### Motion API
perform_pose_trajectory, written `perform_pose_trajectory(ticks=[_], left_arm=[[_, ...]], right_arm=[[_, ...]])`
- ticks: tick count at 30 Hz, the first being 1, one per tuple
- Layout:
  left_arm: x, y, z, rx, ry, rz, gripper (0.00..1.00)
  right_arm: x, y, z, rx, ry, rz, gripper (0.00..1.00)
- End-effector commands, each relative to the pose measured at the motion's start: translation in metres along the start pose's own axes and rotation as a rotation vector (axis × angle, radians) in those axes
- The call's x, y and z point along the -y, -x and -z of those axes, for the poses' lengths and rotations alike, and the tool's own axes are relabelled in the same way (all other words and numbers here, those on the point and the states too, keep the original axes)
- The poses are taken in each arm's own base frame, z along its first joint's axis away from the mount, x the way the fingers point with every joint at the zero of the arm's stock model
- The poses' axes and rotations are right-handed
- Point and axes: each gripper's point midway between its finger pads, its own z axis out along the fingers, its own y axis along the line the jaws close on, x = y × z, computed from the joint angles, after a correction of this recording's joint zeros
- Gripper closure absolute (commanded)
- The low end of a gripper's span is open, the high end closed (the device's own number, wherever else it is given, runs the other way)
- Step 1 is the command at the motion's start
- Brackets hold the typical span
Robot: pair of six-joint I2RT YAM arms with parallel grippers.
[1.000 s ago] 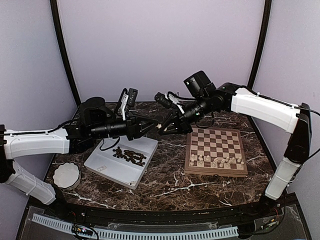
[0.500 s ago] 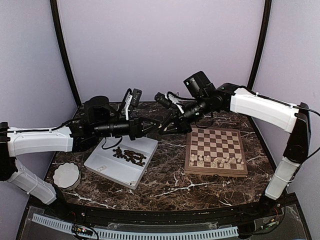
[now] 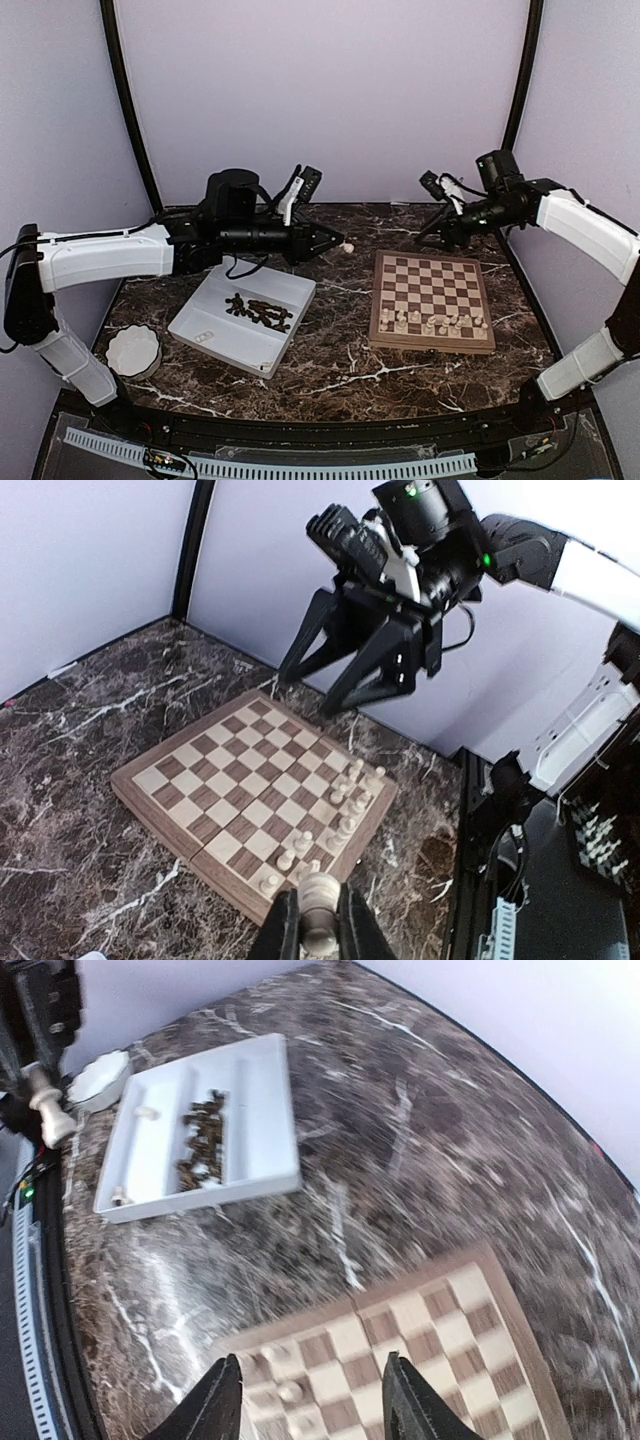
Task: Set up the chess pieces on the board
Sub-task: Pass from the right arm to the left, then place the bishop on c1.
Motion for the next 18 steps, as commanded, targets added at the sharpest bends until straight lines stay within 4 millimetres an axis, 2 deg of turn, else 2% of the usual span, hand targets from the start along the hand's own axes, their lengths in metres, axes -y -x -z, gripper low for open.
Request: perform_pose_trajectory(ticks=[1,3,4,5,6,7,8,9,10,11,12,14,16,17,18], left_arm=[[-0.001,-0.041,-0.026,-0.215,0.040,-0.102,0.94],[0.004,-0.050,-0.038,-0.267,0.024,-0.128,0.94],[0.004,-0.054,-0.045,-0.283,0.018,-0.144,0.94],[0.008,-0.060,-0.049,-0.305,0.008,-0.151,0.94],[0.007,-0.065,-0.055,-0.320,0.003,-0.168,0.94],[0.013,-0.065,-0.059,-0.327,-0.009,-0.184,0.94],[0.011,-0.074,-0.067,-0.354,-0.012,-0.202,0.94],[0.019,-0.071,-0.072,-0.366,-0.027,-0.234,0.95],[0.021,-0.085,-0.083,-0.406,-0.030,-0.245,0.95],[0.026,-0.079,-0.087,-0.411,-0.036,-0.275,0.95],[0.028,-0.092,-0.096,-0.444,-0.035,-0.288,0.95],[0.033,-0.101,-0.109,-0.479,-0.042,-0.317,0.95],[0.041,-0.094,-0.123,-0.470,-0.045,-0.347,0.95],[0.037,-0.105,-0.131,-0.492,-0.034,-0.356,0.95],[0.043,-0.100,-0.135,-0.487,-0.037,-0.369,0.95]], right_arm=[[0.046,-0.054,0.052,0.012,-0.192,-0.142,0.50],[0.069,-0.083,0.076,0.023,-0.333,-0.227,0.50],[0.075,-0.100,0.087,0.026,-0.404,-0.267,0.49],[0.081,-0.108,0.095,0.034,-0.449,-0.281,0.48],[0.078,-0.118,0.100,0.038,-0.486,-0.287,0.47],[0.078,-0.123,0.105,0.048,-0.522,-0.289,0.45],[0.078,-0.127,0.108,0.058,-0.553,-0.286,0.42],[0.078,-0.128,0.112,0.072,-0.578,-0.273,0.40],[0.079,-0.129,0.115,0.075,-0.595,-0.269,0.39],[0.082,-0.129,0.119,0.074,-0.612,-0.273,0.38],[0.085,-0.131,0.121,0.072,-0.627,-0.281,0.38],[0.092,-0.133,0.124,0.079,-0.645,-0.297,0.38],[0.094,-0.135,0.123,0.079,-0.642,-0.304,0.38],[0.095,-0.136,0.123,0.079,-0.641,-0.306,0.38],[0.095,-0.136,0.122,0.079,-0.638,-0.304,0.38]])
